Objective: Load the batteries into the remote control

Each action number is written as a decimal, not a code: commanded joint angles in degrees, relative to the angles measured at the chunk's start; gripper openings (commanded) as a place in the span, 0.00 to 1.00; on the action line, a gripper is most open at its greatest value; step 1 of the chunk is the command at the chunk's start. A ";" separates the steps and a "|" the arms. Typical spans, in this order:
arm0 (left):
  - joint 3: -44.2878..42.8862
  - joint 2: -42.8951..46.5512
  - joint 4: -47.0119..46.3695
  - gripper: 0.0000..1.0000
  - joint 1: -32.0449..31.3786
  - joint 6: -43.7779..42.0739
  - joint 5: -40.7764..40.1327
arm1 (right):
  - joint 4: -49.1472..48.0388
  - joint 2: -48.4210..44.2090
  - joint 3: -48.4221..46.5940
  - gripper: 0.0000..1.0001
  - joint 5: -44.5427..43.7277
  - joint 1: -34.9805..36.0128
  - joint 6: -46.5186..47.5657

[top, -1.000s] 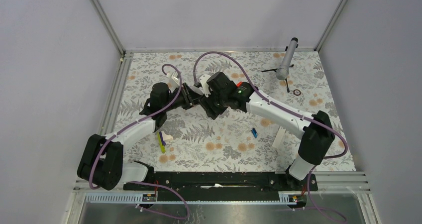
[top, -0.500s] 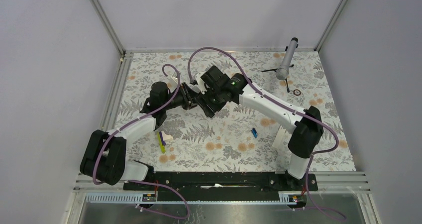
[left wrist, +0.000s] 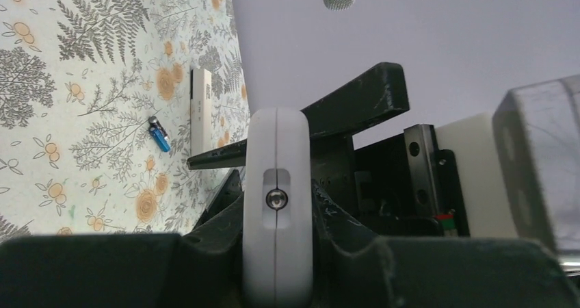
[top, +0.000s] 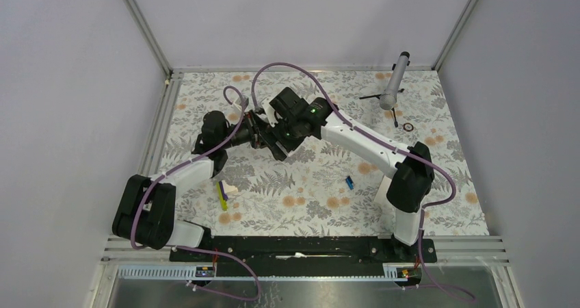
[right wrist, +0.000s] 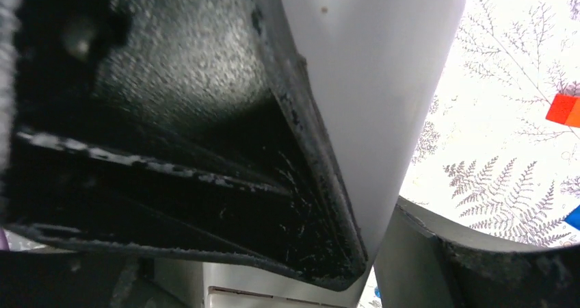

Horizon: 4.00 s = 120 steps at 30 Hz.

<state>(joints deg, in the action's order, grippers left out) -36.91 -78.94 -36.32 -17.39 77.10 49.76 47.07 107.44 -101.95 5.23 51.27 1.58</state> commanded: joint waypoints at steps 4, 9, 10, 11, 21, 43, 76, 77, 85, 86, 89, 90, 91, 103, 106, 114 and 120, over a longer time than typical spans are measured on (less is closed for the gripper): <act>-0.96 0.53 -6.21 0.00 0.53 1.53 3.78 | -0.92 1.32 -5.34 0.84 -0.14 0.07 -1.23; -0.90 0.71 -4.39 0.00 1.81 0.35 3.21 | -0.99 0.03 -5.37 0.89 -0.24 -0.02 -1.23; -0.97 0.71 -4.31 0.00 2.09 0.21 3.09 | -0.96 -0.33 -5.43 0.90 -0.23 -0.07 -1.23; -0.92 0.79 -4.23 0.00 2.43 0.12 2.95 | -1.05 -0.83 -5.45 0.91 -0.21 -0.13 -1.23; -1.62 1.01 -4.36 0.00 5.36 0.99 1.19 | -16.06 -14.86 6.90 1.00 -1.73 -1.74 -7.62; -1.93 7.87 -5.61 0.00 6.14 12.05 -7.15 | -53.48 -32.08 36.85 0.85 11.91 -10.52 -58.14; -2.21 7.54 -17.86 0.00 4.90 23.36 -8.67 | -59.39 -22.18 38.22 0.38 15.54 -10.52 -65.44; -2.16 7.59 -18.28 0.00 4.38 23.36 -8.83 | -59.50 -21.80 38.31 0.37 15.70 -10.55 -65.78; -1.82 7.17 -23.09 0.00 1.22 22.82 -10.31 | -61.80 -19.92 38.75 0.26 17.57 -10.53 -67.69; -1.79 7.29 -23.58 0.00 1.22 22.33 -10.25 | -61.98 -19.90 38.71 0.25 17.72 -10.49 -67.82; -1.57 7.95 -23.66 0.00 1.13 20.24 -9.89 | -63.02 -19.53 38.71 0.24 18.23 -10.54 -68.25; -1.47 8.19 -23.63 0.00 1.13 19.60 -9.86 | -63.73 -19.42 38.88 0.23 18.63 -10.51 -68.55; -1.36 8.45 -23.63 0.00 1.05 18.84 -9.92 | -64.73 -19.13 38.99 0.23 19.08 -10.53 -68.82; -2.08 9.95 -22.41 0.00 -2.30 12.26 -9.59 | -67.53 -17.54 37.98 0.22 20.08 -10.41 -68.95; -0.97 11.73 -18.50 0.00 -2.86 10.92 -10.32 | -66.82 -16.58 36.54 0.23 18.74 -10.48 -68.92; 0.17 13.94 -14.05 0.00 -5.64 12.82 -11.79 | -68.06 -14.50 34.55 0.23 15.30 -10.44 -67.89; -0.35 13.84 -14.01 0.00 -6.08 12.48 -12.60 | -69.02 -14.20 33.49 0.29 15.77 -10.45 -65.48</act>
<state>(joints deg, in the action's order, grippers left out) -35.92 -68.31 -44.01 -15.75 87.99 23.24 -22.48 89.56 -66.24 26.59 39.18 -69.56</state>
